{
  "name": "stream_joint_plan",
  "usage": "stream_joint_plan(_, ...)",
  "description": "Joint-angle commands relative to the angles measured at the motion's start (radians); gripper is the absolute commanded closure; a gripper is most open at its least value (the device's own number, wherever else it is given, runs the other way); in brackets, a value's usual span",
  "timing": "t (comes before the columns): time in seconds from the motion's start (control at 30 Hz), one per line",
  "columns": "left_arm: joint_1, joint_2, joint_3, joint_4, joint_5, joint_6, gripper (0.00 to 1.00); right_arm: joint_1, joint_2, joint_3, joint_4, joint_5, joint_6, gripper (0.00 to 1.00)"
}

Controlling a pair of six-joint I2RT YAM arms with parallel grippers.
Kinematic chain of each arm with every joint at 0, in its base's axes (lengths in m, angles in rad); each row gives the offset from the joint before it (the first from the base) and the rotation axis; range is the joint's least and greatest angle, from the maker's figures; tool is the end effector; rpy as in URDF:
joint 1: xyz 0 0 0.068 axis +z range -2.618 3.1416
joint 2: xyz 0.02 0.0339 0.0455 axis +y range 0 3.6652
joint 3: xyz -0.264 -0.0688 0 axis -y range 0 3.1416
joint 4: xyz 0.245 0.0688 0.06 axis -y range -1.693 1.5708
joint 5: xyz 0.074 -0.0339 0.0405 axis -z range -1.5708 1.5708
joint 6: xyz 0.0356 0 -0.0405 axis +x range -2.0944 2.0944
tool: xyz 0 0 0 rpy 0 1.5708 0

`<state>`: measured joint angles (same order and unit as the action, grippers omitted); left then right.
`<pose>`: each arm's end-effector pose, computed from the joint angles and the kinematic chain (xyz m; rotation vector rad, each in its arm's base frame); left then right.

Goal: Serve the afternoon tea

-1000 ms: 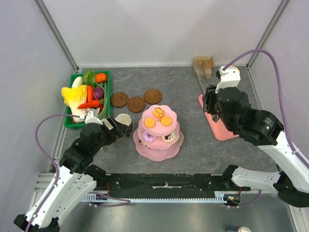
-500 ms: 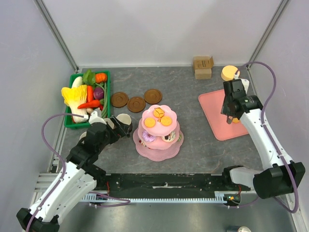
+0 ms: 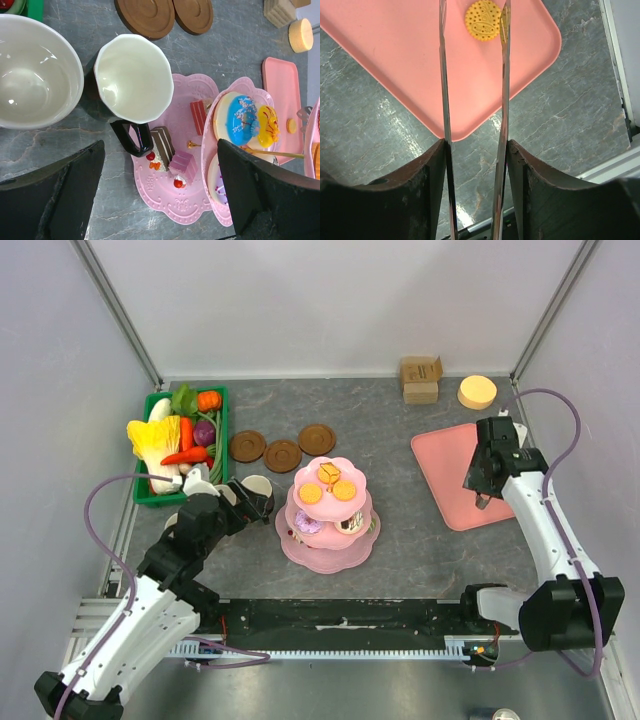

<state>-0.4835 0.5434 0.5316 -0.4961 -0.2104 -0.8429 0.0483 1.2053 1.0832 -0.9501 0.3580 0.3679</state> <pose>0.1228 -0.0561 0.2542 -0.5077 2.0594 -0.5900 0.2278 -0.0015 0.2955 0.5249 2.5142 -0.3193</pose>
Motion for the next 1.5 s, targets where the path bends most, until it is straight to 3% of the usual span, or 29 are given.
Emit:
stream_joint_plan(0.0,0.003,-0.013,-0.008,0.047,-0.040,0.038,0.01,-0.024,-0.003,-0.011,0.040,0.007,0.026,0.42)
stream_joint_plan(0.53,0.002,-0.011,-0.012,0.051,-0.035,0.039,0.01,-0.077,0.063,-0.077,0.116,-0.071,0.023,0.41)
stream_joint_plan(1.47,0.003,-0.014,-0.016,0.053,-0.037,0.039,0.01,-0.064,0.034,-0.075,-0.012,-0.116,-0.014,0.41)
